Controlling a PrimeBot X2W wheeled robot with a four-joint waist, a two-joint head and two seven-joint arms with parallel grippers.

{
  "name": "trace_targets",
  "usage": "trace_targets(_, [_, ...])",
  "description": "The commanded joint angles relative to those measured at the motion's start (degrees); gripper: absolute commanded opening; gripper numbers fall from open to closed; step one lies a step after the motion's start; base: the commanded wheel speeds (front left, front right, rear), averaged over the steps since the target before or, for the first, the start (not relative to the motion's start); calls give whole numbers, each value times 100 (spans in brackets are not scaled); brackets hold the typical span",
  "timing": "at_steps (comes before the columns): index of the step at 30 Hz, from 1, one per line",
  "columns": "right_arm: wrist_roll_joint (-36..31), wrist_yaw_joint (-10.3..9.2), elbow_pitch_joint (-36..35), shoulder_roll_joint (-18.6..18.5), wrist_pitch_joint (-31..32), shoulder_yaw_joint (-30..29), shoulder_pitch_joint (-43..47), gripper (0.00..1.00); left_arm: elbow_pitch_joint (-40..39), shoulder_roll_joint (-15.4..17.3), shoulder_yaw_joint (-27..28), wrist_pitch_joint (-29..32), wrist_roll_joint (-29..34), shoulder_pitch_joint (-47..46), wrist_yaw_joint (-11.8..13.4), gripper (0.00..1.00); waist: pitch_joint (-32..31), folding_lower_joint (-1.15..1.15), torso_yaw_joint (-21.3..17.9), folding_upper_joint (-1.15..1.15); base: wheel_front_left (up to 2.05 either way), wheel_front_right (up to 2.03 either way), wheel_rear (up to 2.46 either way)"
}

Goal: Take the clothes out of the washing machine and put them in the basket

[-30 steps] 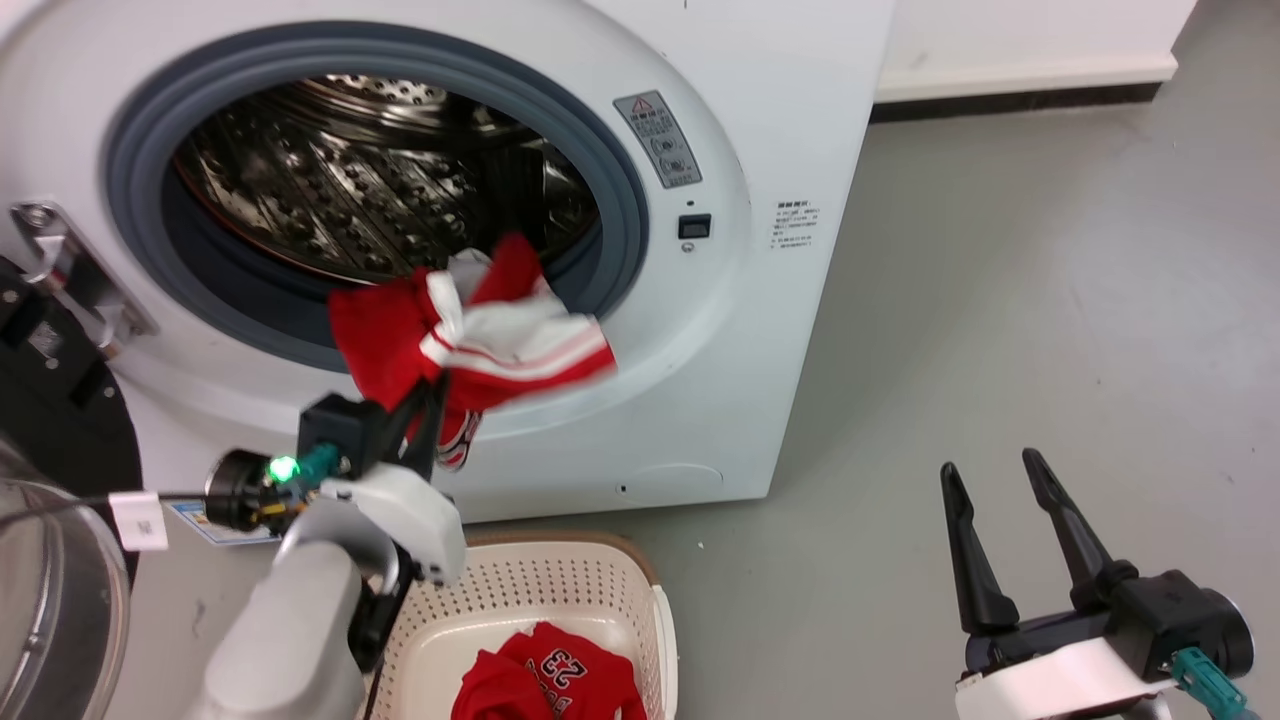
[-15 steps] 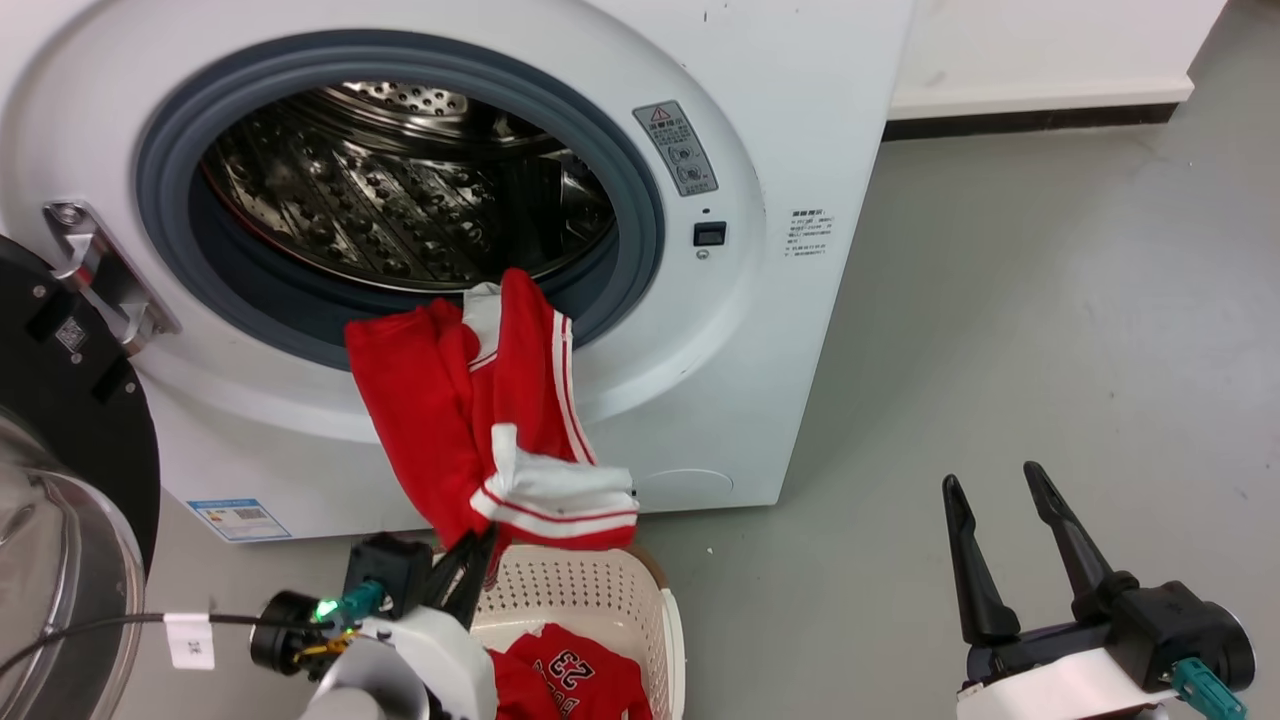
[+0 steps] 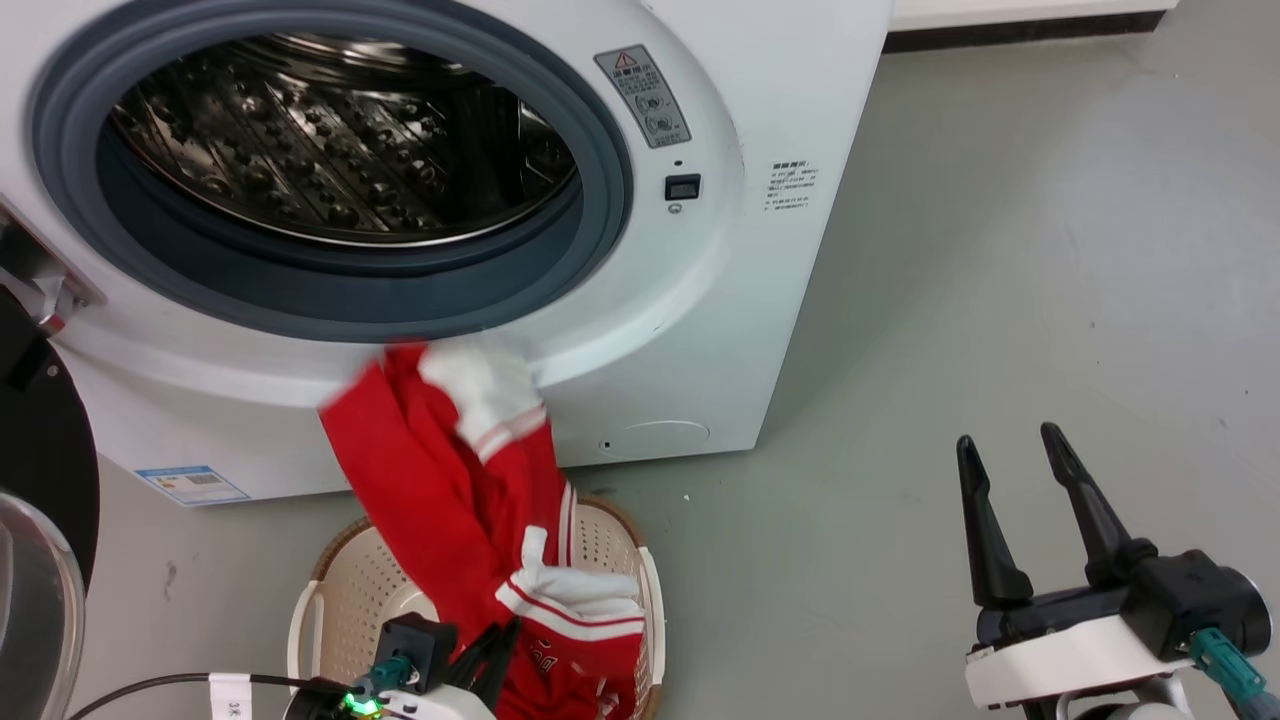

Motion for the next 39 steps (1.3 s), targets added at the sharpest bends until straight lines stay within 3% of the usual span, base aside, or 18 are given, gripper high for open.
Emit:
trace_targets(1, [1,-4,-38,10,-11,-6,-116,100,66,-13,-22,-38,20,-24,-23,0,72,0,-14,0,0,0,0])
trace_targets(11, [67,-4,-92,9,-11,-18,-387,100,899,-172,-134,-147,-89,-468,-150,0,585,0,-72,0,0,0,0])
trace_targets(27, [160,-4,-253,10,-11,-28,-1054,100,3004,-464,-120,-420,-242,-1966,-256,0,1871,0,-303,0,0,0,0])
trace_targets(39, [263,-4,-428,10,-11,24,-1471,100,4131,-385,-251,-410,-27,-3068,41,0,2748,0,-442,0,0,0,0])
